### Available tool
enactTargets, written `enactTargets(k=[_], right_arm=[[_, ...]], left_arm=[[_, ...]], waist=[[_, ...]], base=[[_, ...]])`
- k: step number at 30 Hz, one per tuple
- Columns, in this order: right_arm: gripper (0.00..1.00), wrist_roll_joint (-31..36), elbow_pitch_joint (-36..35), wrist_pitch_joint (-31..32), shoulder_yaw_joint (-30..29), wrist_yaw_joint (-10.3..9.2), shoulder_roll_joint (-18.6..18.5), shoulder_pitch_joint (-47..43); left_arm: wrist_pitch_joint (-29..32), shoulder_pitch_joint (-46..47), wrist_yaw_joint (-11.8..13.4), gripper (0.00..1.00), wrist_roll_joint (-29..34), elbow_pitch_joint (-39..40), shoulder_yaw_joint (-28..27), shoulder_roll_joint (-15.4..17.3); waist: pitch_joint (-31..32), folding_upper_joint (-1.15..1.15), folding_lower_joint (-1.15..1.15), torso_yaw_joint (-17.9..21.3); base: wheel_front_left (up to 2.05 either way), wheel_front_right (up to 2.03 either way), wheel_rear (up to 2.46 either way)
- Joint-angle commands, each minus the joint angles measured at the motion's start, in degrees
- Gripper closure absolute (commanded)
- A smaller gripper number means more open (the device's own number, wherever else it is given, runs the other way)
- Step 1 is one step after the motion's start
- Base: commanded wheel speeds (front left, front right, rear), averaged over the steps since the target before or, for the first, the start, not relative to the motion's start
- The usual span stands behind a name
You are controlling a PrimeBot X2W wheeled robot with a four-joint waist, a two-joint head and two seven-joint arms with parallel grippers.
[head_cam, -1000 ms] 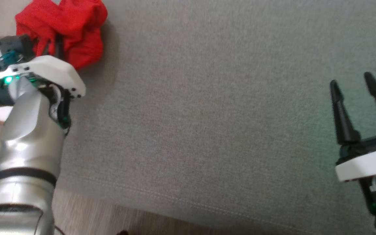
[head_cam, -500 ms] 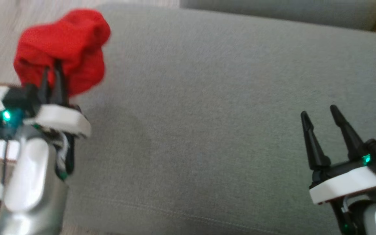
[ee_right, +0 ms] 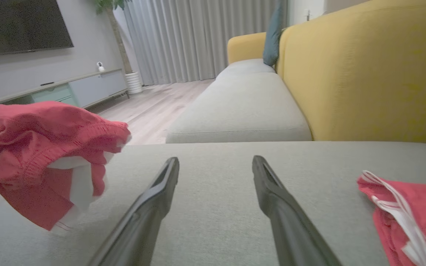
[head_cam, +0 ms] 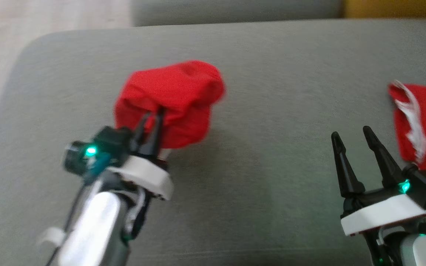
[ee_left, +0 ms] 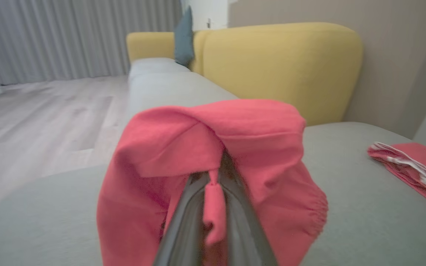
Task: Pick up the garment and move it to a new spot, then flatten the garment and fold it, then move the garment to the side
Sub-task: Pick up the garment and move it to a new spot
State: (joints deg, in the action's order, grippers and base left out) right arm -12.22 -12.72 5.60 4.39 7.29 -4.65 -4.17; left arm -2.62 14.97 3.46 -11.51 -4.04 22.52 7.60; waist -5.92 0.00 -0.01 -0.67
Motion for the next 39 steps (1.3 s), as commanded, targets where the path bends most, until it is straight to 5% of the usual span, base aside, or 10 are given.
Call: enactTargets(k=[1, 9, 18, 19, 20, 29, 39], right_arm=[[0.0, -0.5, -1.8, -0.6, 1.1, 0.2, -0.3, 1.9], [0.0, -1.5, -0.1, -2.4, 1.2, 0.2, 0.3, 3.4], [0.0, -2.5, 1.9, -4.3, 1.4, 0.2, 0.8, 4.4], [0.0, -2.6, 2.1, -4.5, 1.4, 0.2, 0.9, 4.4], [0.0, -2.5, 2.3, -4.6, 1.4, 0.2, 0.9, 4.3], [0.0, -2.1, 2.9, -4.2, 0.9, 0.2, 0.2, 3.4], [0.0, -1.5, 2.1, -2.7, -0.6, 0.2, -0.2, 1.2]], left_arm=[[-0.2, 4.2, -0.4, 1.0, 0.1, 1.3, -1.3, 0.2], [-1.3, 8.2, -3.5, 1.0, -1.0, -11.8, 4.5, -3.1], [-3.7, 9.3, -5.6, 0.98, -2.4, -21.6, 7.8, -4.0], [-4.3, 9.1, -5.3, 0.4, -2.6, -21.9, 7.7, -4.1], [-5.0, 8.7, -5.2, 0.0, -2.7, -21.8, 7.8, -4.1], [-11.4, 3.4, -2.7, 0.0, -2.8, -15.5, 6.8, -3.5], [-12.3, -3.0, 2.4, 0.0, -3.8, -7.1, -1.7, -0.4]], waist=[[-2.5, 0.0, 0.01, 5.9], [-6.8, 0.0, 0.01, 16.1], [-9.0, 0.0, 0.01, 18.6], [-8.8, 0.0, 0.01, 18.5], [-8.5, 0.0, 0.01, 18.3], [-4.4, 0.0, 0.01, 12.5], [0.2, 0.0, 0.01, 4.9]], base=[[0.0, 0.0, 0.0], [0.0, 0.0, 0.0], [0.0, 0.0, 0.0], [0.0, 0.0, 0.0], [0.0, 0.0, 0.0], [0.0, 0.0, 0.0], [0.0, 0.0, 0.0]])
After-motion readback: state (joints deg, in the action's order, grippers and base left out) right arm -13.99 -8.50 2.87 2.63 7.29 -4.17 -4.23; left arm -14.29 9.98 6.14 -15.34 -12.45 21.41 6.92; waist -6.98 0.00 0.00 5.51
